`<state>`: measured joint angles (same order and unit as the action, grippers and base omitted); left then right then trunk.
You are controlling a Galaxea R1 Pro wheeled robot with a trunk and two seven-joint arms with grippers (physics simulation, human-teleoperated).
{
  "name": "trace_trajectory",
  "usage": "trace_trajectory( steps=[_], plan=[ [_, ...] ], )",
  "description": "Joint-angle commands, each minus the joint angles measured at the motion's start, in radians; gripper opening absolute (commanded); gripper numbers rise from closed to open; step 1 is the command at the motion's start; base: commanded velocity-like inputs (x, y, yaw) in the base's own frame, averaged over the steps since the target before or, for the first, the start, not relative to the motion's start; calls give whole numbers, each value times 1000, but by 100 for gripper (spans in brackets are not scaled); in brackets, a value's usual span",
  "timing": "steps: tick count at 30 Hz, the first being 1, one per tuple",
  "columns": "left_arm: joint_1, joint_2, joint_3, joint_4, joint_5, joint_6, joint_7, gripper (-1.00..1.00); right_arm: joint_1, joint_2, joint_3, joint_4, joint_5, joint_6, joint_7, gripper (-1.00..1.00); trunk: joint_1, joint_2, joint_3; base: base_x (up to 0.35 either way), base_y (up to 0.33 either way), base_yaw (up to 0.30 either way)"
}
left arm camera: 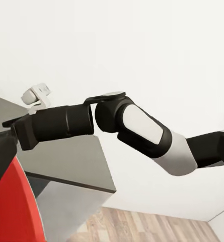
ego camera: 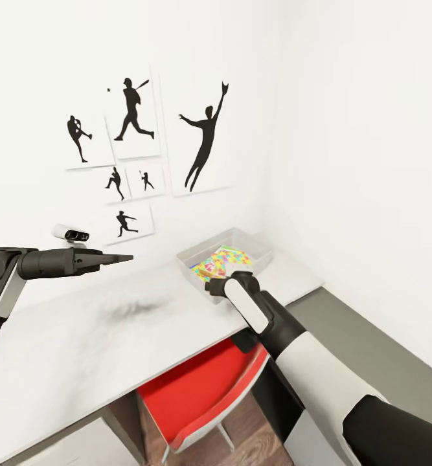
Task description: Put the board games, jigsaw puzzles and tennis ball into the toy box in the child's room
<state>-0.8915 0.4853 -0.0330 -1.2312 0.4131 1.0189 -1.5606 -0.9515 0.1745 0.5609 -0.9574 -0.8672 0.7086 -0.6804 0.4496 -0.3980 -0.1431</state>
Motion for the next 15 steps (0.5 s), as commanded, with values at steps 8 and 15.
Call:
trace_trajectory(
  steps=[8,15],
  plan=[
    [0,1,-2,1,1,11,-3,100,2,0,2,-27,-9,0,-11,100,0,-2,-2,-74,0,-3],
    [0,2,-2,1,1,10,-3,100,2,0,1,-29,-9,1,-10,100,0,-2,1,-38,12,-147]
  ],
)
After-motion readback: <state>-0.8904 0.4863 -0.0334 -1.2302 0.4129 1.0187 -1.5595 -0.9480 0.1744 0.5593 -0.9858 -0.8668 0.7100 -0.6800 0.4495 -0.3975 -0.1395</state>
